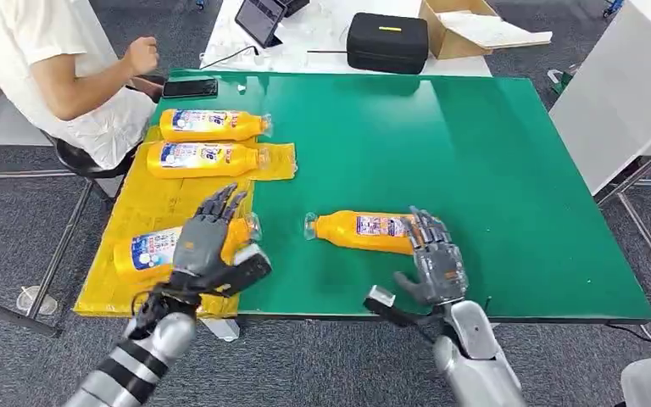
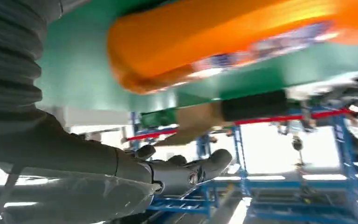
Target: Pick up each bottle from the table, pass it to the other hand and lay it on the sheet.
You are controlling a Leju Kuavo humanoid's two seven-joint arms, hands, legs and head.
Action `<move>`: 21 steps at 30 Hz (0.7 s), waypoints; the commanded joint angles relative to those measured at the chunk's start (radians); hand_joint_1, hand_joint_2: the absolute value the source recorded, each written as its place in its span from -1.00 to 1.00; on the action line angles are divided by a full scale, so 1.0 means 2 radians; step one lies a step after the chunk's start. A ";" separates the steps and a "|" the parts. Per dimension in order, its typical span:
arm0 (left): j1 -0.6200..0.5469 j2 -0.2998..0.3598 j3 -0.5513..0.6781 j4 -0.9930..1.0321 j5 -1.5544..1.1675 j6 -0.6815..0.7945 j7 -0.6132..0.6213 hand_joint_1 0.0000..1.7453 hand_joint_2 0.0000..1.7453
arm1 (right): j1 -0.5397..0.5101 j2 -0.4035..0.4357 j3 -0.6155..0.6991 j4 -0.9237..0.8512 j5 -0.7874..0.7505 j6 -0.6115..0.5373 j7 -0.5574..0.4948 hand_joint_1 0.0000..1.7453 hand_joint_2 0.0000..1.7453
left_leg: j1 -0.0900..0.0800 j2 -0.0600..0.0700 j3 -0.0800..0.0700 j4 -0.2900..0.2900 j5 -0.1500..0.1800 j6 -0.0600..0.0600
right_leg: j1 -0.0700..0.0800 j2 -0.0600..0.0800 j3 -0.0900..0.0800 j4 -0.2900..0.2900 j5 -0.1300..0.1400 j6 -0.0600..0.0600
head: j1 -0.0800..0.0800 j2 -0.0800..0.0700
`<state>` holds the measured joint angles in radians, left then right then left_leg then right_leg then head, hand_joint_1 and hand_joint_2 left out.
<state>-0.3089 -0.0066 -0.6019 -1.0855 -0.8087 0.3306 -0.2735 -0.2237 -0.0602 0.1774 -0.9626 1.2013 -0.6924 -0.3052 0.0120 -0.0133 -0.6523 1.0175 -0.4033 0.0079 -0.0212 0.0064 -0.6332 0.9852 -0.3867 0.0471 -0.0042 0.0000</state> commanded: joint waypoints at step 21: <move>0.066 -0.060 -0.043 -0.071 0.102 0.103 -0.097 -1.00 1.00 | -0.150 -0.006 0.044 0.221 0.019 0.047 0.000 -1.00 1.00 | 0.000 0.003 0.003 0.000 -0.001 0.000 | 0.001 0.001 0.002 0.000 -0.001 -0.001 | 0.000 0.000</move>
<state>-0.1423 -0.1347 -0.6458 -1.2444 -0.6485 0.5711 -0.4562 -0.4064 -0.1194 0.2174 -0.6974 1.2994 -0.6681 -0.2742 0.0121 -0.0119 -0.6522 1.0176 -0.4033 0.0086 -0.0202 0.0062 -0.6331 0.9853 -0.3870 0.0478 -0.0046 0.0000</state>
